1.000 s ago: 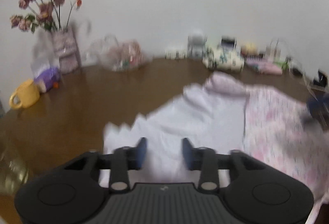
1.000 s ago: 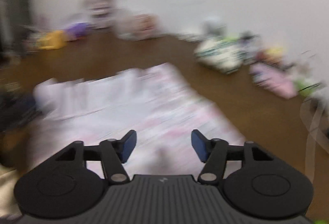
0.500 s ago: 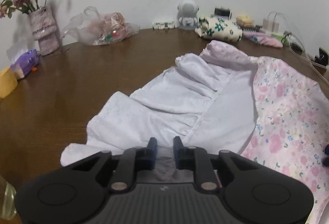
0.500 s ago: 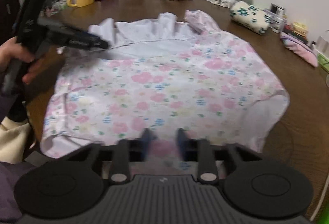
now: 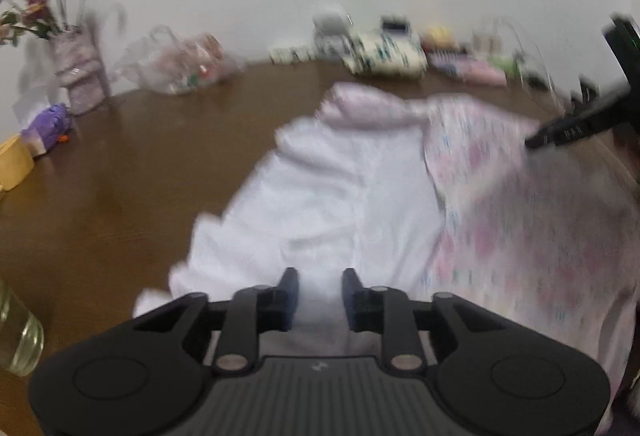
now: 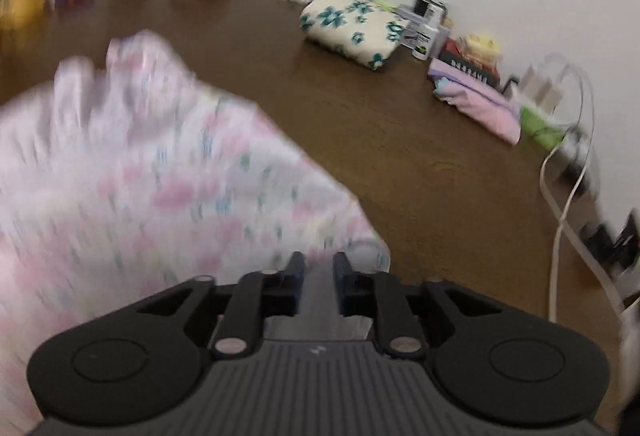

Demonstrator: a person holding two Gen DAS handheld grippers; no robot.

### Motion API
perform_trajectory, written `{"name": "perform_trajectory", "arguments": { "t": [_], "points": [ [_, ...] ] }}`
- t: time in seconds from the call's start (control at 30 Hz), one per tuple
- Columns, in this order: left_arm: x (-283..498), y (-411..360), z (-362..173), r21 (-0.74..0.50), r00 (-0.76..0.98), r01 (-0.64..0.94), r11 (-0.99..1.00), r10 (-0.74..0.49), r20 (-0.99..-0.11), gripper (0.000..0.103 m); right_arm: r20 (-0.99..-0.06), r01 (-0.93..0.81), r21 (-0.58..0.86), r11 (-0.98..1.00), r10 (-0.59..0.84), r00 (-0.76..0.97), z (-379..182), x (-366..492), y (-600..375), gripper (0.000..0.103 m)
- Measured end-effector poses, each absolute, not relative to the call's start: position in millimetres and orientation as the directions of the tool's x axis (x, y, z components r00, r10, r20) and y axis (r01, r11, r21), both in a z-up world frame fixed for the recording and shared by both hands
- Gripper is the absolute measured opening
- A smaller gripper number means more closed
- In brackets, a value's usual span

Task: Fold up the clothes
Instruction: 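Grasp the ruffled dress edge with the left gripper and lift it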

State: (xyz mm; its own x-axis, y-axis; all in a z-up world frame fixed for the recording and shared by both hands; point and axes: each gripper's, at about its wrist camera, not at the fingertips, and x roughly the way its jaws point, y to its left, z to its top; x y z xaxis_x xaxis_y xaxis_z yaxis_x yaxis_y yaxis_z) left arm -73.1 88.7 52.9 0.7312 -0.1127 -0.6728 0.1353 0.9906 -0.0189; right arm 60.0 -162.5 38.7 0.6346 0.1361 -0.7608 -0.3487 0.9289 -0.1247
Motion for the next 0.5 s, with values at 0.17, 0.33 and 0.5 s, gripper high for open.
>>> {"name": "perform_trajectory", "arguments": {
  "t": [0.17,0.33,0.5],
  "points": [
    [-15.4,87.0,85.7,-0.182,0.703,0.213,0.96,-0.28,-0.653,0.053,-0.792,-0.294,0.026,0.955,0.199,0.577,46.4,75.8,-188.0,0.046],
    [78.5,45.5,66.0,-0.16,0.581,0.246,0.956,-0.277,-0.765,0.053,-0.811,-0.23,0.199,0.953,0.292,0.508,27.8,88.8,-202.9,0.037],
    [126.9,30.2,46.6,-0.249,0.55,0.203,0.947,-0.321,-0.771,0.033,-0.816,-0.217,0.171,0.961,0.261,0.516,23.7,98.5,-203.2,0.007]
  ]
}}
